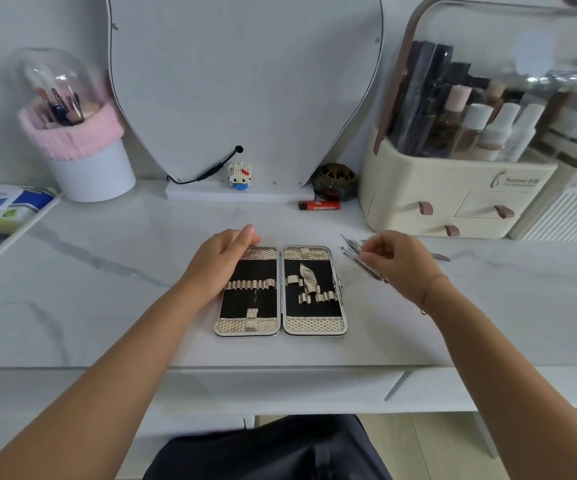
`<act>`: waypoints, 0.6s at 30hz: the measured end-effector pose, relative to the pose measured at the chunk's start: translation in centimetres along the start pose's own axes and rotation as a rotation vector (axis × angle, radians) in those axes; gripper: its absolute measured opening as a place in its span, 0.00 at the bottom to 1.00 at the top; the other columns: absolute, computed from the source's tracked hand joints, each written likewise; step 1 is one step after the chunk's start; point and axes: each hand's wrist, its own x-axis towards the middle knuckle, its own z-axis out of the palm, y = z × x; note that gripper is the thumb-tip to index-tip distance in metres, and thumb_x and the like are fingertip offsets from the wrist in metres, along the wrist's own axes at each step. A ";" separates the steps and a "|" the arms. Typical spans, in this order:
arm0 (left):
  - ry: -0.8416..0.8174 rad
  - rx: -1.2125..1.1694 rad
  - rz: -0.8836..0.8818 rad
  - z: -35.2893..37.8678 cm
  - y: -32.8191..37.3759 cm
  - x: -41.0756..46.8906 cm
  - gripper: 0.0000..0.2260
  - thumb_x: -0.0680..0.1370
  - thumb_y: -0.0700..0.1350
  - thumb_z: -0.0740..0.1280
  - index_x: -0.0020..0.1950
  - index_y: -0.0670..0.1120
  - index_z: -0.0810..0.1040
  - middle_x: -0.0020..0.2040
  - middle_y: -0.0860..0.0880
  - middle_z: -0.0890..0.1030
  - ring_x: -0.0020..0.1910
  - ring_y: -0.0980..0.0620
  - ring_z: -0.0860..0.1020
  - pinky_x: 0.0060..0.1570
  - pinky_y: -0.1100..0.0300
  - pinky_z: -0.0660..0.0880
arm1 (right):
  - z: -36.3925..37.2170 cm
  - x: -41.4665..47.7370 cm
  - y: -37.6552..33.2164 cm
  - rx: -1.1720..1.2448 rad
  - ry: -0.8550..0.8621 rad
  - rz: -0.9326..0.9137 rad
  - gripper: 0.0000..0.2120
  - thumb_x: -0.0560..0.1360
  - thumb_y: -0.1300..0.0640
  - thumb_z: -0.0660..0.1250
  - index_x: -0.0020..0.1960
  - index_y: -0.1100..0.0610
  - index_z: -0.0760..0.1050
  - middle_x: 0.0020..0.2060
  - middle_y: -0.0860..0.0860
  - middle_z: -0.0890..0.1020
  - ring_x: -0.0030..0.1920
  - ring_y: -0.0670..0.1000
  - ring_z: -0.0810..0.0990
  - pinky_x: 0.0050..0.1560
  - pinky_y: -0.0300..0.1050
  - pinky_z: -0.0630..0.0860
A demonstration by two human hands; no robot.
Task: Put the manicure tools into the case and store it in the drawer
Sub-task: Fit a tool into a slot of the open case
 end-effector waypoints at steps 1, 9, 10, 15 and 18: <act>0.020 -0.004 -0.013 0.0 -0.1 0.1 0.25 0.76 0.66 0.50 0.55 0.53 0.79 0.55 0.56 0.80 0.55 0.58 0.75 0.56 0.59 0.67 | 0.1 0.0 -0.4 0.075 -0.037 -0.019 0.07 0.72 0.61 0.69 0.49 0.55 0.75 0.32 0.49 0.80 0.29 0.45 0.75 0.34 0.38 0.72; 0.046 -0.120 -0.109 -2.5 -0.6 1.7 0.13 0.79 0.53 0.61 0.46 0.49 0.83 0.45 0.54 0.83 0.46 0.57 0.79 0.47 0.66 0.73 | 3.8 2.0 -5.2 0.365 -0.366 -0.081 0.27 0.74 0.68 0.65 0.70 0.56 0.64 0.33 0.57 0.81 0.29 0.48 0.78 0.33 0.39 0.77; 0.038 -0.094 -0.104 -2.9 -0.8 2.0 0.12 0.78 0.52 0.62 0.45 0.49 0.83 0.45 0.53 0.84 0.45 0.57 0.79 0.46 0.66 0.72 | 4.4 2.4 -5.7 0.394 -0.397 -0.075 0.27 0.74 0.68 0.65 0.70 0.56 0.64 0.32 0.57 0.81 0.29 0.49 0.78 0.33 0.39 0.78; 0.053 0.028 -0.028 -3.0 -1.9 2.2 0.06 0.74 0.49 0.69 0.45 0.48 0.84 0.44 0.54 0.84 0.44 0.58 0.79 0.44 0.68 0.69 | 7.7 3.7 -7.5 0.464 -0.506 -0.015 0.26 0.74 0.68 0.66 0.68 0.53 0.65 0.33 0.59 0.81 0.32 0.54 0.81 0.36 0.43 0.81; 0.046 0.048 0.010 -3.0 -2.2 2.4 0.03 0.72 0.48 0.71 0.43 0.51 0.84 0.42 0.56 0.82 0.44 0.59 0.78 0.44 0.67 0.70 | 9.0 4.4 -7.7 0.442 -0.497 0.025 0.24 0.73 0.67 0.67 0.67 0.56 0.66 0.33 0.60 0.81 0.32 0.55 0.81 0.36 0.45 0.81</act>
